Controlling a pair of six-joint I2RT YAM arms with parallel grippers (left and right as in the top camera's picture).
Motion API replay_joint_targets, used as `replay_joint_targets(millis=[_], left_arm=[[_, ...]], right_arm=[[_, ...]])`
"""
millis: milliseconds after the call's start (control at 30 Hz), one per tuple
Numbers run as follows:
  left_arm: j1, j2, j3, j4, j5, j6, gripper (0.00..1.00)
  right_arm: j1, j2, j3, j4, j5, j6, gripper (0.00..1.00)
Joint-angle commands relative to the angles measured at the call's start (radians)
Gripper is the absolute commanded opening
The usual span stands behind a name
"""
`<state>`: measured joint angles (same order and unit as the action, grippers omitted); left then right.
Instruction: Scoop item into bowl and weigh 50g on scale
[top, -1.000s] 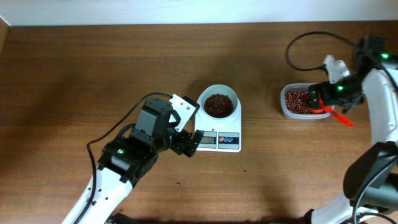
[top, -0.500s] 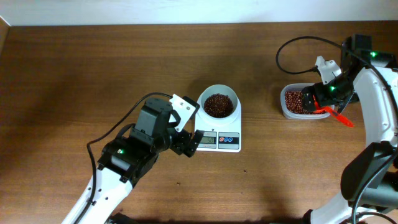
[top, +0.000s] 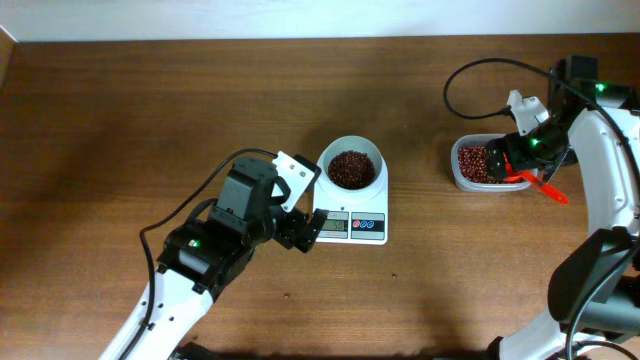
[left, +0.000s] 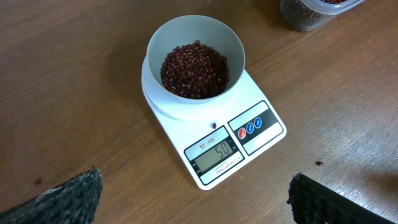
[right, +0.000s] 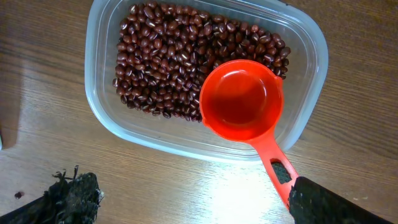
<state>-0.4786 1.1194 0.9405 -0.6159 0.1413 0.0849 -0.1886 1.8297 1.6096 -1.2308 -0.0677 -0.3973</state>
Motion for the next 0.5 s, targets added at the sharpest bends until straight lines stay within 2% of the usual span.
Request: replay_joint_targets(millis=[0, 300, 467], left_arm=[[-0.005, -0.001, -0.005, 0.002, -0.004, -0.009, 0.99], [-0.008, -0.001, -0.005, 0.005, 0.001, -0.010, 0.99], [-0.059, 0.051, -0.005, 0.005, -0.007, -0.009, 0.99]], right_arm=[[0.002, -0.024, 0.021, -0.003, 0.010, -0.007, 0.99], [0.002, -0.024, 0.021, -0.004, 0.009, -0.007, 0.99], [0.002, -0.024, 0.021, -0.003, 0.010, -0.007, 0.99]])
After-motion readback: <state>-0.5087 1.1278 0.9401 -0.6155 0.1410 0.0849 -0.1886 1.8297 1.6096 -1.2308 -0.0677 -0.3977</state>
